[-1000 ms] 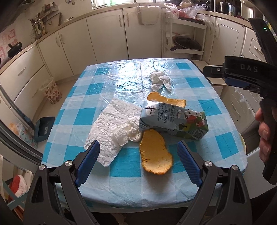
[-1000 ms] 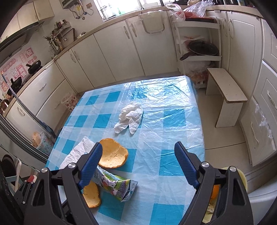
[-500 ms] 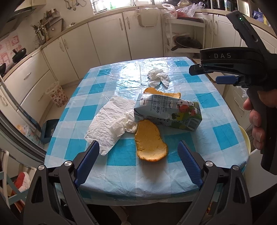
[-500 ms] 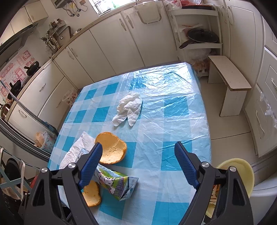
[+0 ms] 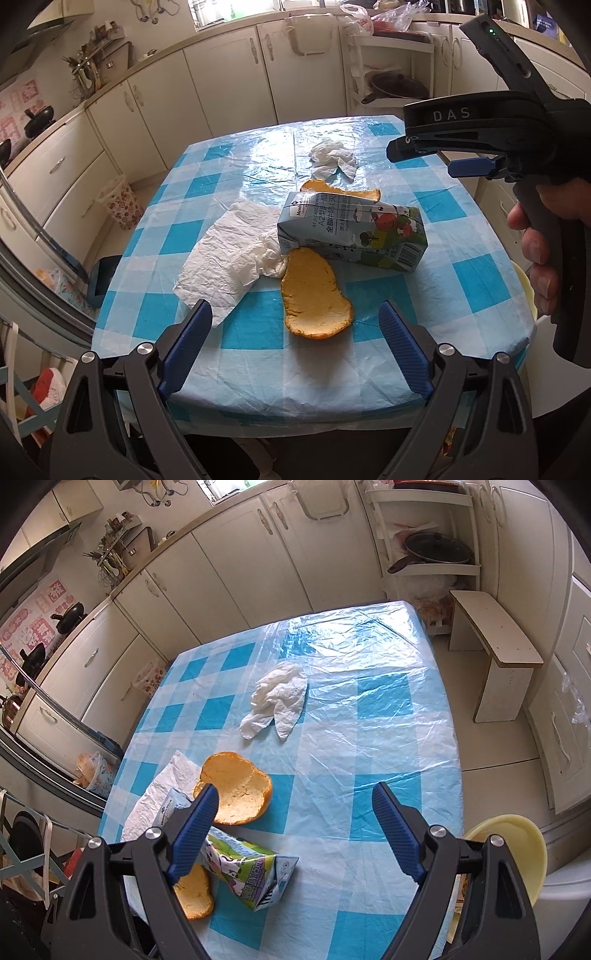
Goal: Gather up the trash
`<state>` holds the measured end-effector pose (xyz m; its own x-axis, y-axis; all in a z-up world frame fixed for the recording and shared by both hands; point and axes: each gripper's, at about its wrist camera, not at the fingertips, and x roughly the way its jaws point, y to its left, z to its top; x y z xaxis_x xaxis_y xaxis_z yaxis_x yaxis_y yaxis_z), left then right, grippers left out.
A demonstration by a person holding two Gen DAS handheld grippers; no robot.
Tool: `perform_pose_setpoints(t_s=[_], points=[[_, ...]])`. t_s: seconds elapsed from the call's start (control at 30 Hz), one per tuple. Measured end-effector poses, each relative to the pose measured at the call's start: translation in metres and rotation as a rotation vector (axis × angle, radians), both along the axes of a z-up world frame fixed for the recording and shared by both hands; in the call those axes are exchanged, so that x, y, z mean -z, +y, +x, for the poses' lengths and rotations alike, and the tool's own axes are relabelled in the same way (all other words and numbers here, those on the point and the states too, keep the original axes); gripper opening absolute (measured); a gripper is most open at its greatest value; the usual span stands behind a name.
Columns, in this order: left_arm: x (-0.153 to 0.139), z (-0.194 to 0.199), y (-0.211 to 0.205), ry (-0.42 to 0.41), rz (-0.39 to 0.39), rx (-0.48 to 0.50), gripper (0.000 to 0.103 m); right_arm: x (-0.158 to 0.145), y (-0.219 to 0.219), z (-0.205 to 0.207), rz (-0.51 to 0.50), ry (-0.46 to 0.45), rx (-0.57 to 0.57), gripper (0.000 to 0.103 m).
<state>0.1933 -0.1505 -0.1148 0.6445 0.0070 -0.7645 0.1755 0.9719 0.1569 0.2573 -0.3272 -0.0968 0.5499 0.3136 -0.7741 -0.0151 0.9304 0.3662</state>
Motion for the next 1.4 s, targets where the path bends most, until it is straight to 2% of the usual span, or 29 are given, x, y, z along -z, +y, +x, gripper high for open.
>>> perform_pose_setpoints(t_s=[0.7, 0.9, 1.17, 1.3, 1.4], points=[[-0.001, 0.004, 0.012, -0.003, -0.009, -0.007, 0.088, 0.006, 0.01, 0.004, -0.023, 0.017, -0.023, 0.082], [-0.009, 0.008, 0.024, -0.037, 0.006, 0.011, 0.088, 0.005, 0.01, 0.003, -0.035, 0.014, -0.025, 0.082], [-0.015, 0.029, 0.065, -0.049, -0.001, 0.041, 0.088, 0.007, 0.003, 0.005, -0.027, 0.019, -0.016, 0.082], [-0.013, 0.04, 0.068, -0.049, 0.033, 0.079, 0.088, 0.01, 0.012, 0.007, -0.032, 0.018, -0.04, 0.081], [-0.005, 0.052, 0.067, -0.026, 0.034, 0.103, 0.088, 0.013, 0.014, 0.011, -0.028, 0.017, -0.036, 0.076]])
